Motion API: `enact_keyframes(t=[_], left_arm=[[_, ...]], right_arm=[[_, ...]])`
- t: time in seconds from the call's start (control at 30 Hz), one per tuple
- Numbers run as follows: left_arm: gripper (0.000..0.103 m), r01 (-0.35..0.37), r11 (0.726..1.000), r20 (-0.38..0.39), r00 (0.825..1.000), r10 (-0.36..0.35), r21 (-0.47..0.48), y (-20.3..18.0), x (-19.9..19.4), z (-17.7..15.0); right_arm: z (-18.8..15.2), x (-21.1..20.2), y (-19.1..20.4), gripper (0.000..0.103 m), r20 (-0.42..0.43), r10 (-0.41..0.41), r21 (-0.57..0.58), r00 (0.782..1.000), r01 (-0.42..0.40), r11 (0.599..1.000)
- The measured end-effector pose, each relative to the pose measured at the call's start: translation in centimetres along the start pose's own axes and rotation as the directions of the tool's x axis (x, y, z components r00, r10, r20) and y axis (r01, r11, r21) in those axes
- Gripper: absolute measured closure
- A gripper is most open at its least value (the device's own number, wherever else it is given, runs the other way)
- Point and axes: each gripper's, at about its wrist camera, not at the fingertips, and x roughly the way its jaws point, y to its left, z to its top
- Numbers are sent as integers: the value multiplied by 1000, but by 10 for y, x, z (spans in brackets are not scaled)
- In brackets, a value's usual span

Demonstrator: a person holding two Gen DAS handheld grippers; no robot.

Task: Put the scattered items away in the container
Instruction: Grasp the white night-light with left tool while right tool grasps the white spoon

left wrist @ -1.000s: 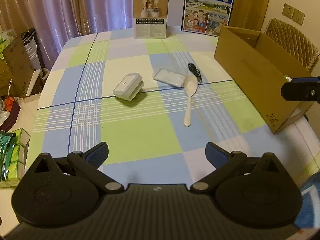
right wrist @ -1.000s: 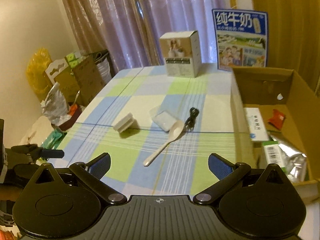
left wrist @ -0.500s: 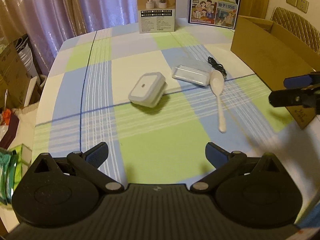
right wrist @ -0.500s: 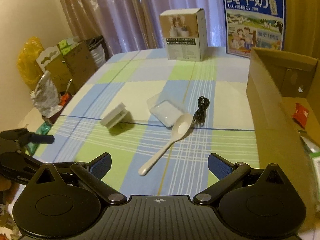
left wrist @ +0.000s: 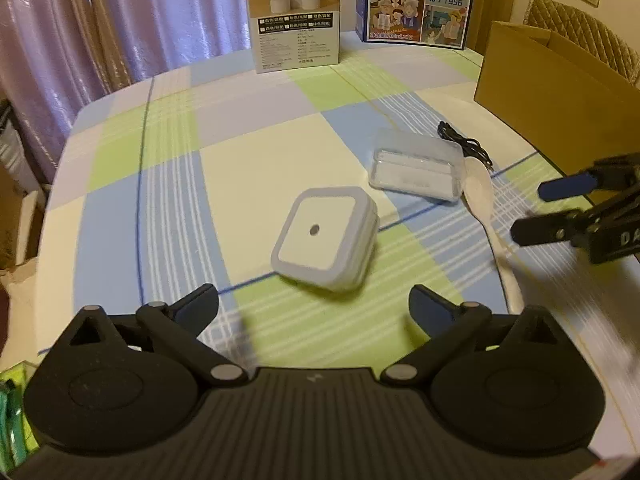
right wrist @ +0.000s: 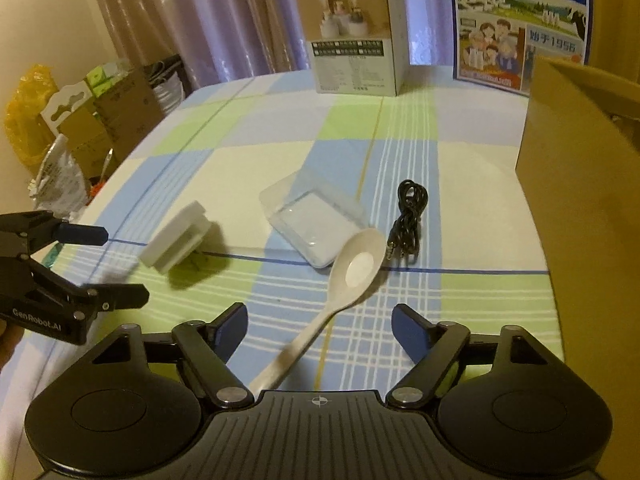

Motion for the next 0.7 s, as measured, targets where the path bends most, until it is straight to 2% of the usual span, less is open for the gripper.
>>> enact_keyframes(t=[0.3,0.37,0.43,0.57,0.63,0.67,0.7], left_arm=[[12,49,999,35,998,-49,11,9,22,10],[12,50,999,36,998,-51,15,9,25,13],[13,51,999,35,998,-51,19,8,27,15],[13,59,998,39,997,-59,17,7,32,21],[14,59,998,45,997,-60,13,5,33,24],[14,61,998,44,997,-62,12,5,34,25],[17,64,998,41,997,-64,12,4,35,26]], right_arm=[[4,35,-5,38,0,-38,10,999,38,999],[6,38,-3,42,9,-49,0,999,49,999],[8,42,-1,51,13,-66,-10,998,66,998],[11,44,-1,60,15,-75,-19,997,75,997],[11,44,-4,75,14,-73,-20,997,73,997],[12,43,-5,79,11,-71,-22,997,71,997],[12,42,-7,91,6,-66,-22,998,66,998]])
